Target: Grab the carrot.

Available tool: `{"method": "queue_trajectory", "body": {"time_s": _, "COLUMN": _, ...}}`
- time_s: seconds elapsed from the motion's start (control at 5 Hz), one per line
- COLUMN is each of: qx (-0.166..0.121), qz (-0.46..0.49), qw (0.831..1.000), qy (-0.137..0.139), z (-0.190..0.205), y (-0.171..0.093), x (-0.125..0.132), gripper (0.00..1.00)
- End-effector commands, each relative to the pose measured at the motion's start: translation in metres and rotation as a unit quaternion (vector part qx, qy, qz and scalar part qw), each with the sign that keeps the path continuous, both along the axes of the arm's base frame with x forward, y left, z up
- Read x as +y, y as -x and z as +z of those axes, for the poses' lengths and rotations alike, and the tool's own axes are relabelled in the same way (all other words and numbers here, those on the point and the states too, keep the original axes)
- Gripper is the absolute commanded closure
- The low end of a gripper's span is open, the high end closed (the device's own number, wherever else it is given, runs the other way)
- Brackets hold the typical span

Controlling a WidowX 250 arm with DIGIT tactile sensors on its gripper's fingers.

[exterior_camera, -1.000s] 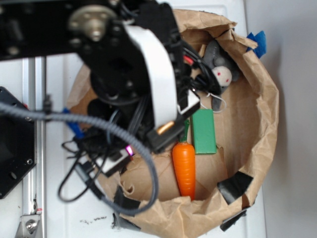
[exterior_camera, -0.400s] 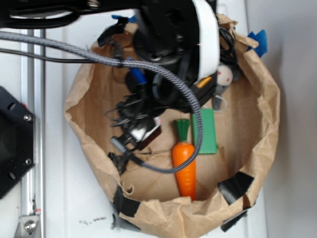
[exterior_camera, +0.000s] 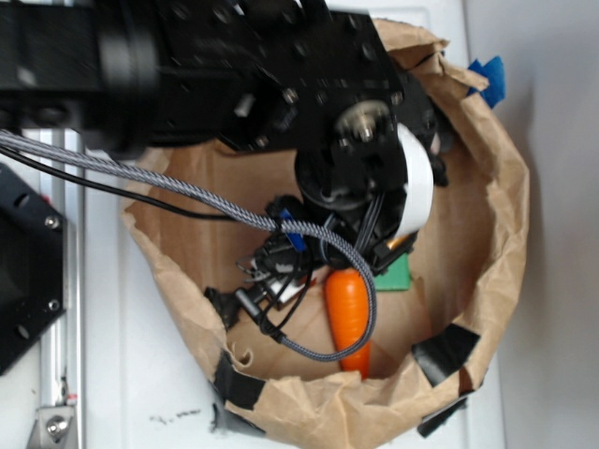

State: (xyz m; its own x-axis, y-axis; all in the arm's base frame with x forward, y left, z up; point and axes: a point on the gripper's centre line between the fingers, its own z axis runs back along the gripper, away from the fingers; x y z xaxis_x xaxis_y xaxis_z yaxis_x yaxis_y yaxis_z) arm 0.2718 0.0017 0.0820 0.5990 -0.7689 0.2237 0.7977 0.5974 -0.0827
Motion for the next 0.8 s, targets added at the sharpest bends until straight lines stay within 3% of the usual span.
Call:
{"method": "queue_trajectory", "body": {"time_s": 0.0, "qx": -0.016, "qz": -0.066, "qw": 0.998, "qy": -0.011, "z": -0.018, "y": -0.003, "x": -0.042, "gripper": 0.0}}
{"method": "queue_trajectory", "body": {"time_s": 0.4, "qx": -0.039, "qz": -0.091, "qw": 0.995, "qy": -0.003, "z": -0.051, "y": 0.002, "x": -0.053, "gripper": 0.0}}
{"method": "queue_trajectory", "body": {"time_s": 0.6, "qx": -0.051, "qz": -0.079, "qw": 0.996, "qy": -0.009, "z": -0.058, "y": 0.014, "x": -0.057, "gripper": 1.0}}
